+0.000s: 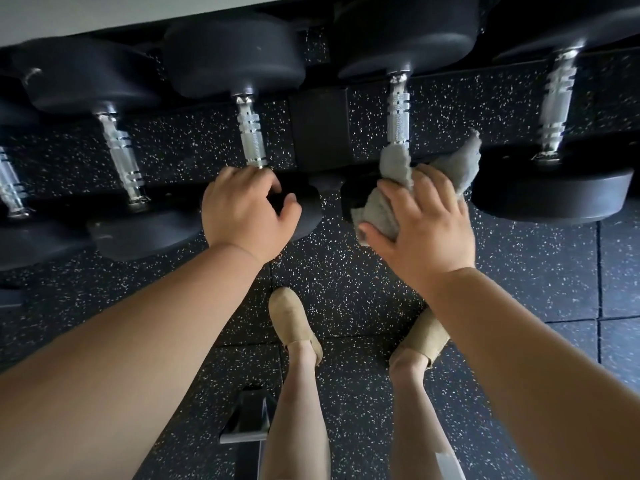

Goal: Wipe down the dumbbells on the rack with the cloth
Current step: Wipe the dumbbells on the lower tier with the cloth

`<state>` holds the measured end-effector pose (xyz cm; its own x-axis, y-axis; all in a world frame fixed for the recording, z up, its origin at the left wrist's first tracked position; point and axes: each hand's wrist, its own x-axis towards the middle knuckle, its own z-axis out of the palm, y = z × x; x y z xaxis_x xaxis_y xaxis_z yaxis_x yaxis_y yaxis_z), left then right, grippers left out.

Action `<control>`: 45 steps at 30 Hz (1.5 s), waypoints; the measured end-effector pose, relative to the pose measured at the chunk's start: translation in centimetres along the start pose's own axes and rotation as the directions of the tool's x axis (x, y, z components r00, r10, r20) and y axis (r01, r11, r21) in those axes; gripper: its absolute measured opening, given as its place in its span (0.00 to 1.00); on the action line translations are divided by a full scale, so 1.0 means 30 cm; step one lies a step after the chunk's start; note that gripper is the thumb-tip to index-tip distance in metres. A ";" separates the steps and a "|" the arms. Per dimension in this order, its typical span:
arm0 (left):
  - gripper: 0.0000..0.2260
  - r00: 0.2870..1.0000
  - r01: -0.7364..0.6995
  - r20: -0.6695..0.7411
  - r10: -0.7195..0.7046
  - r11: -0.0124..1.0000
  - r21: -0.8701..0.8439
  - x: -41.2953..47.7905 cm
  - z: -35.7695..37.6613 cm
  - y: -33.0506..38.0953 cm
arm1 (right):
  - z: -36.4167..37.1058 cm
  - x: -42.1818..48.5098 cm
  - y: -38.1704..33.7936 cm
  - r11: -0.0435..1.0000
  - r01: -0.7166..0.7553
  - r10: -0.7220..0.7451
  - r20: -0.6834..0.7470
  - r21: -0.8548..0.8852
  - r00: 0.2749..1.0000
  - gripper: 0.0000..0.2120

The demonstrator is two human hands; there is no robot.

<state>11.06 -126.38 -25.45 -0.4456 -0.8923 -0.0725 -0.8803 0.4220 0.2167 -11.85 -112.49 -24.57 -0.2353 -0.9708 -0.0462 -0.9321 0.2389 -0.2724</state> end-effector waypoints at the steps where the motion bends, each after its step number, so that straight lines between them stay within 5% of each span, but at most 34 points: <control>1: 0.13 1.000 -0.004 -0.004 0.004 1.000 -0.001 -0.001 0.000 0.000 | -0.002 -0.011 0.037 0.997 -0.006 0.008 -0.024 0.078 1.000 0.26; 6: 0.12 0.999 -0.019 -0.031 0.019 1.000 -0.003 -0.001 0.001 -0.001 | -0.029 -0.017 0.125 0.915 -0.188 0.178 0.060 0.356 0.982 0.18; 10: 0.13 1.000 -0.010 -0.029 0.010 1.000 0.000 -0.002 0.001 0.001 | -0.050 0.022 0.070 0.725 -0.475 0.473 0.141 0.498 0.870 0.16; 14: 0.13 0.999 -0.017 -0.029 0.017 1.000 -0.005 -0.002 0.001 -0.001 | -0.022 0.010 0.001 0.929 -0.299 0.281 0.111 0.219 0.953 0.32; 17: 0.12 0.999 -0.017 -0.032 0.017 1.000 -0.003 -0.002 0.001 -0.001 | -0.019 0.008 0.099 0.877 -0.326 0.303 0.120 0.352 0.945 0.32; 22: 0.12 0.999 -0.015 -0.031 0.015 1.000 0.004 -0.005 0.000 0.001 | -0.007 0.026 0.144 0.524 -0.604 0.553 0.300 0.600 0.777 0.26; 27: 0.13 0.999 -0.014 -0.035 0.014 1.000 0.014 -0.004 0.000 0.001 | -0.008 0.054 0.147 -0.113 -0.695 0.631 0.592 0.710 0.501 0.32; 29: 0.13 0.999 -0.005 -0.045 0.006 1.000 0.017 -0.004 0.004 0.001 | -0.019 0.061 0.136 -0.222 -0.717 0.647 0.650 0.661 0.399 0.33; 32: 0.13 0.999 -0.003 -0.047 0.004 1.000 0.018 -0.002 0.006 0.007 | -0.035 0.047 0.072 -0.061 -0.807 0.720 0.586 0.587 0.372 0.28; 36: 0.13 0.999 0.004 -0.035 -0.003 0.999 0.034 -0.007 0.005 0.013 | -0.040 0.006 -0.044 0.175 -0.776 0.680 0.496 0.605 0.540 0.34; 38: 0.13 0.999 -0.003 -0.046 0.005 0.999 0.038 -0.009 0.004 0.010 | -0.050 0.042 -0.009 0.264 -0.786 0.697 0.452 0.559 0.556 0.33; 42: 0.13 0.999 -0.015 -0.039 0.016 1.000 0.026 -0.004 0.001 0.011 | -0.047 0.133 0.108 0.228 -0.821 0.722 0.475 0.523 0.503 0.21; 45: 0.13 0.999 -0.018 -0.036 0.018 1.000 0.019 -0.006 0.001 0.004 | -0.034 0.129 0.045 0.624 -0.753 0.656 0.385 0.207 0.650 0.19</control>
<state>11.04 -126.15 -25.45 -0.4554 -0.8896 -0.0334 -0.8753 0.4406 0.1994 -14.31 -115.91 -24.13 -0.6580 -0.4821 -0.5784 -0.3476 0.8759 -0.3347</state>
